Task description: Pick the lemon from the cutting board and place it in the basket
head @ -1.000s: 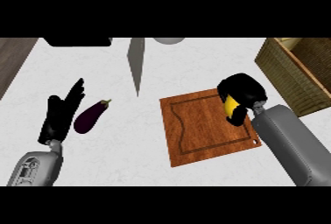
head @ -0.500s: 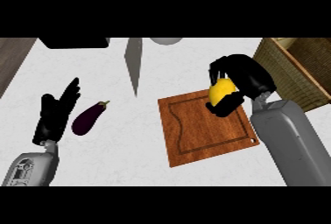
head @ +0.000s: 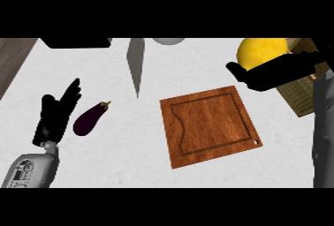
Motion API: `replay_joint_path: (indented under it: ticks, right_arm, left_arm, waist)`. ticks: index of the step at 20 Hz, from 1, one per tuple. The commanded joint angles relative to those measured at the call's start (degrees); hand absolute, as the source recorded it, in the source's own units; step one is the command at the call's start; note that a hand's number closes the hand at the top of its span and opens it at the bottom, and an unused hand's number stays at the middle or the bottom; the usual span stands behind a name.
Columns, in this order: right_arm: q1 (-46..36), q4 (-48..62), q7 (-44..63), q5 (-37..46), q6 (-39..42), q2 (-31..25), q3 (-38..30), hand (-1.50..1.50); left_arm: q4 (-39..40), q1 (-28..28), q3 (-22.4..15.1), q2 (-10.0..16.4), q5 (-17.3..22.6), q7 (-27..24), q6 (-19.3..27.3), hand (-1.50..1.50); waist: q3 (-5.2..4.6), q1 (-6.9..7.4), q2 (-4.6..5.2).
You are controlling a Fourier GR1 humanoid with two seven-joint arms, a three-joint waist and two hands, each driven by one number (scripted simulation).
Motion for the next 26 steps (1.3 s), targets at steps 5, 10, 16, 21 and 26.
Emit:
replay_joint_path:
  ticks: [5, 10, 16, 21, 26]
  right_arm:
    - [-17.54, 5.62, 12.33, -8.50, 3.91, -7.13, -11.04, 1.50]
    - [-25.47, 16.26, 10.72, -5.25, 2.56, -13.64, -12.06, 1.50]
    - [-23.32, 22.72, 3.39, 3.93, 9.65, -24.99, -5.01, 1.50]
    - [-22.36, 32.13, -6.10, 10.89, 8.96, -31.46, -1.14, 1.50]
    - [-20.48, 42.07, -15.70, 16.10, 3.62, -34.86, 0.16, 1.50]
  left_arm:
    - [3.06, -3.08, 0.98, 0.35, 0.06, -1.18, -1.15, 0.00]
    - [2.51, -2.93, -0.75, -1.62, -1.33, -0.82, -0.13, 0.00]
    - [0.80, 0.52, -0.79, -1.26, -1.43, -3.53, -0.59, 0.00]
    - [-0.56, -1.90, -0.86, -1.01, -1.97, 0.79, -0.14, 0.00]
    - [1.50, -1.73, -0.08, -0.99, -1.24, -1.61, -1.21, 0.00]
  waist:
    - [-0.01, 1.08, 0.58]
    - [-0.01, 1.69, 0.71]
    - [-0.02, 1.97, 0.88]
    - [0.03, 2.30, 1.07]
    - [0.02, 2.24, 1.08]
